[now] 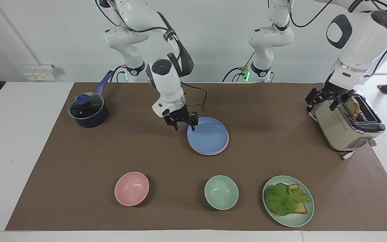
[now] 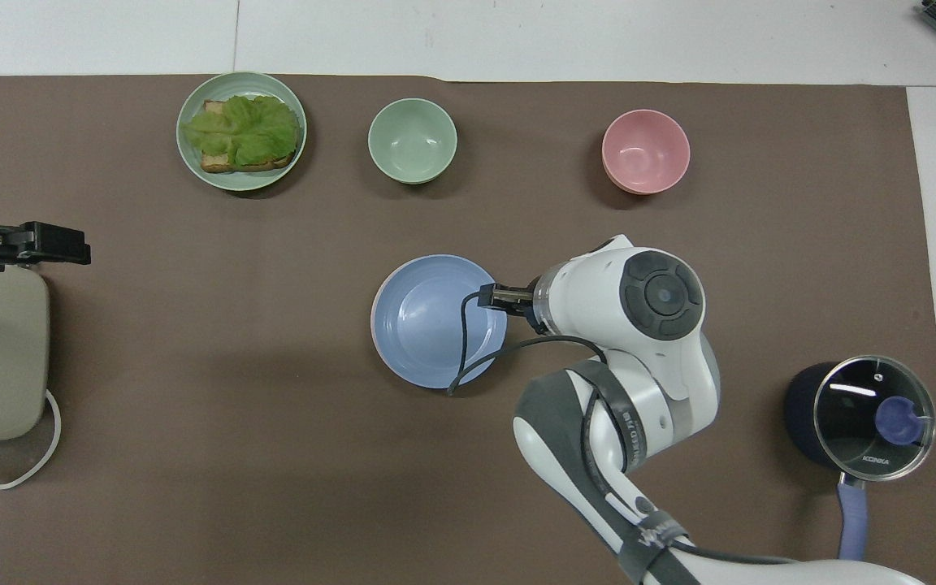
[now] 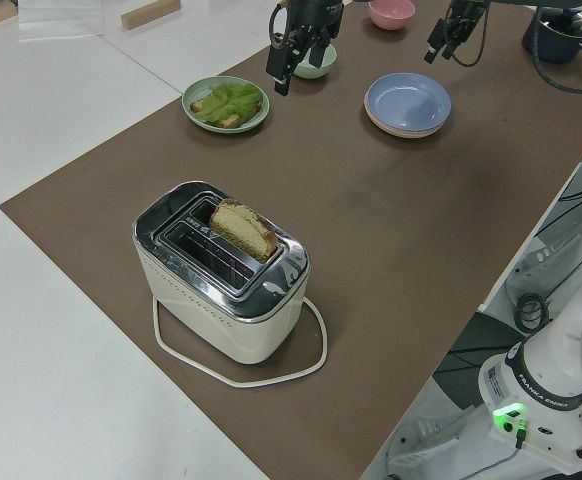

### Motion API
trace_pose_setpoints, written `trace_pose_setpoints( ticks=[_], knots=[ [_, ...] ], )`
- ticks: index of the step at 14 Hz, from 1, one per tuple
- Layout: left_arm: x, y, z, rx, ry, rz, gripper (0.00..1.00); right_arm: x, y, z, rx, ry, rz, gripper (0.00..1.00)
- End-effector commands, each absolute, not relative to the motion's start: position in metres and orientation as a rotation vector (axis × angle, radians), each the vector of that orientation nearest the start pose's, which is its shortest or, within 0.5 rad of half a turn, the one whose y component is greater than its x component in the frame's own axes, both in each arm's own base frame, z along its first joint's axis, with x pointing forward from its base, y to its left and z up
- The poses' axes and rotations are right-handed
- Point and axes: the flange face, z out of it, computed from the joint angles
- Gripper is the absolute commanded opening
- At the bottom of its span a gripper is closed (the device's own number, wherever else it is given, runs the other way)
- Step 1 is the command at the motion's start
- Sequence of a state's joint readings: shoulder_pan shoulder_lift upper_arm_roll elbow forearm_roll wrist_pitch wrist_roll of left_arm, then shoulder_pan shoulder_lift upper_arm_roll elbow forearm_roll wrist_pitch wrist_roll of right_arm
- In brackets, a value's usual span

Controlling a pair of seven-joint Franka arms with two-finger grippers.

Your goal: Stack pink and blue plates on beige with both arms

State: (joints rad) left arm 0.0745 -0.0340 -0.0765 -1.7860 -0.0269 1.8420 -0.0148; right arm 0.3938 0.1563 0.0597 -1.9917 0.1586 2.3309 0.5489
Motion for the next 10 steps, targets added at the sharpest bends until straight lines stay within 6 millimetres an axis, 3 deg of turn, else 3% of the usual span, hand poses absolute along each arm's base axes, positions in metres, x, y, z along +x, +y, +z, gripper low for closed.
trace_pose_setpoints(
  ticks=[1, 7, 10],
  knots=[
    [0.56, -0.001, 0.566, -3.147, -0.011, -0.125, 1.0, 0.542, 0.208, 0.45, -2.99, 0.332, -0.195, 1.0],
    [0.56, -0.001, 0.566, -3.147, -0.011, -0.125, 1.0, 0.537, 0.087, 0.507, -3.062, 0.364, -0.184, 1.0],
    [0.56, -0.001, 0.566, -3.147, -0.011, -0.125, 1.0, 0.522, 0.051, 0.542, -3.081, 0.369, -0.135, 1.0]
  ],
)
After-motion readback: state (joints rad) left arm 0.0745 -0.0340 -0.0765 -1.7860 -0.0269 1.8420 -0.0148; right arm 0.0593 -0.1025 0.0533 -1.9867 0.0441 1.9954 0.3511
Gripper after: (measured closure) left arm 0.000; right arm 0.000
